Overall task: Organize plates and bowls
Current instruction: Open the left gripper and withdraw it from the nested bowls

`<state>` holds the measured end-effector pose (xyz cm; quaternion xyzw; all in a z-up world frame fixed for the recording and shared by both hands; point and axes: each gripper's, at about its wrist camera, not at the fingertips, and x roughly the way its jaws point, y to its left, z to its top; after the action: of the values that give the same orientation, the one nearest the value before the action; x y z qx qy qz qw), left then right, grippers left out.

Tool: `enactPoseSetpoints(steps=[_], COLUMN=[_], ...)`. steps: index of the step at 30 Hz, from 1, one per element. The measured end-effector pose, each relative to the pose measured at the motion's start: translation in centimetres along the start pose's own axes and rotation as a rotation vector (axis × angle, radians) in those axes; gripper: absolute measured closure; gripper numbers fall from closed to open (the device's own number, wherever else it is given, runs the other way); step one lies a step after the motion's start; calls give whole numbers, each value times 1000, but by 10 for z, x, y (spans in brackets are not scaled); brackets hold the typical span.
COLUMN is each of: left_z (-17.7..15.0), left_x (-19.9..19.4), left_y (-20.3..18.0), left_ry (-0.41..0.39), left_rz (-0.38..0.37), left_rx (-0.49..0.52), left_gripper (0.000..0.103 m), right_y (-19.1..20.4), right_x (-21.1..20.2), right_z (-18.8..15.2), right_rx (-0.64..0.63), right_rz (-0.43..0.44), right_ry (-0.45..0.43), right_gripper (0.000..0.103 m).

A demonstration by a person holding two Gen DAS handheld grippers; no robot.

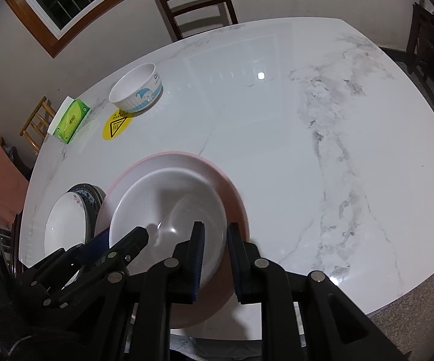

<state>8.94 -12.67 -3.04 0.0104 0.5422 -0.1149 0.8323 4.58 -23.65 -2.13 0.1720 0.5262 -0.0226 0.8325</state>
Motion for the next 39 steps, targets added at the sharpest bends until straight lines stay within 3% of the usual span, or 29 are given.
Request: enactPoseSetpoints(steps=[23,27,39], left_z=[-1,0,6], left_x=[-24,-29,-30], left_y=[-3,0,21], left_ry=[-130,-149,-163], left_rz=[37,12,46], left_rx=[81,79,48], left_gripper=[62,61,59], right_y=[-1,2,25], right_x=[-18,-20,-12], right_z=[8,11,24], right_rx=[7,1,-70], right_rz=[18,26,45], right_ry=[-86,-99,-77], right_gripper=[84,82,81])
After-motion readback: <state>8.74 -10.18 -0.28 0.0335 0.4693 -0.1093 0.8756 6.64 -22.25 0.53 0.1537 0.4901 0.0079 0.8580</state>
